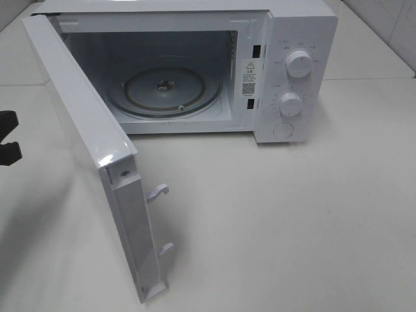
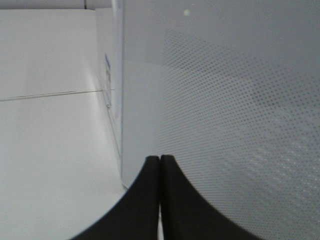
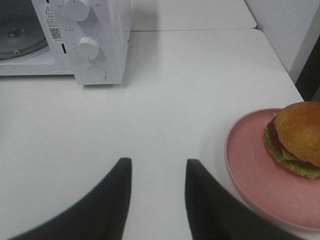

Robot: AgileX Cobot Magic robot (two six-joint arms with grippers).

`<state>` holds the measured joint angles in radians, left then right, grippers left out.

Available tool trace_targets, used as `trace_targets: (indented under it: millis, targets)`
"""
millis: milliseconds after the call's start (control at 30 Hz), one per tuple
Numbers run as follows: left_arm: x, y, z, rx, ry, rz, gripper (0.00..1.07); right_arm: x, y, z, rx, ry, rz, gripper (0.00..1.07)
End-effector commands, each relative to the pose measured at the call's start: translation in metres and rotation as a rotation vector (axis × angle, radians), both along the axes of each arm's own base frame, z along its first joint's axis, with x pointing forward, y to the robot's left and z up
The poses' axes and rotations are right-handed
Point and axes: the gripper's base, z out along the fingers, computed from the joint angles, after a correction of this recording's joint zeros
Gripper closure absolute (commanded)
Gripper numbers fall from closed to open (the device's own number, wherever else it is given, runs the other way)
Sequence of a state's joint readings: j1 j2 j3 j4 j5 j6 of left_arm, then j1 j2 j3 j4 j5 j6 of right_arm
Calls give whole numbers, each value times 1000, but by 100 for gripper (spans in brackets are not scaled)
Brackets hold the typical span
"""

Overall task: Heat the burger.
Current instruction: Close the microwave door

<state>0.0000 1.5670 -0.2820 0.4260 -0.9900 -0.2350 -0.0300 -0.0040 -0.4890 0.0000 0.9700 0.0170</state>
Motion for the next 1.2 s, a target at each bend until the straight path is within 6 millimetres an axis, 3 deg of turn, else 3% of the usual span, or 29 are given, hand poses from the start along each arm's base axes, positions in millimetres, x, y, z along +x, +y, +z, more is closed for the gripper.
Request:
trace_targets:
  millis: [33, 600, 1200]
  targets:
    - [7, -4, 0, -23, -9, -39, 107, -4, 0, 0, 2, -35, -5, 69]
    - [13, -40, -3, 2, -17, -138, 107, -4, 0, 0, 2, -35, -5, 69]
    - [16, -54, -2, -21, -9, -138, 107, -4, 0, 0, 2, -35, -5, 69]
